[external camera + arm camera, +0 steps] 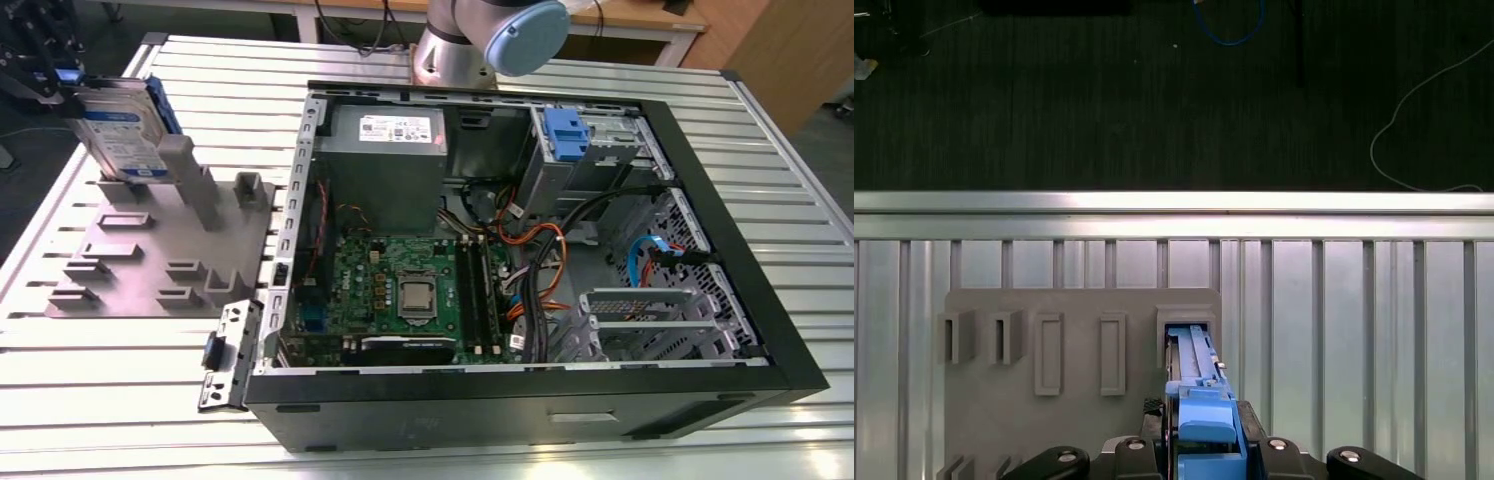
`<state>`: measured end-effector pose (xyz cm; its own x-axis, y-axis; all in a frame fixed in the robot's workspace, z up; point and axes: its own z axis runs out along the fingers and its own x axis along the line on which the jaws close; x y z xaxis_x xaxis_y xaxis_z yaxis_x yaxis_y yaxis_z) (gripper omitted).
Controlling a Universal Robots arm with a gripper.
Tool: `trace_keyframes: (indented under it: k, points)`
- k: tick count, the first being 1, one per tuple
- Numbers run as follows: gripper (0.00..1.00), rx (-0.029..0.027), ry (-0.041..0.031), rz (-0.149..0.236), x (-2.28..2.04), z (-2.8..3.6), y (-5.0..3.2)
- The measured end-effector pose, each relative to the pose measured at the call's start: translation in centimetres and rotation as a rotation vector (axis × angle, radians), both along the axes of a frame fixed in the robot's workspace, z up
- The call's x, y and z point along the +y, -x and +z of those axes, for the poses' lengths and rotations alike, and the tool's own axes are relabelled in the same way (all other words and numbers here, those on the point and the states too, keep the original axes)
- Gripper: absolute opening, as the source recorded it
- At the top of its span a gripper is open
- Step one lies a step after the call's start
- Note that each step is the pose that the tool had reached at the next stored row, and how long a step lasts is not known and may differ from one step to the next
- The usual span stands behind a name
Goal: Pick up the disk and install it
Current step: 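Pick up the disk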
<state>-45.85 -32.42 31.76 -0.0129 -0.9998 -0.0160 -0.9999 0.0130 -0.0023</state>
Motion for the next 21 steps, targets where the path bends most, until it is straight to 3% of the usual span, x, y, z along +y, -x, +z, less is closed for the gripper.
trace_keyframes:
  k: [21]
  points:
    - [0.37,0.0,0.0,0.0,0.0,0.5,0.0]
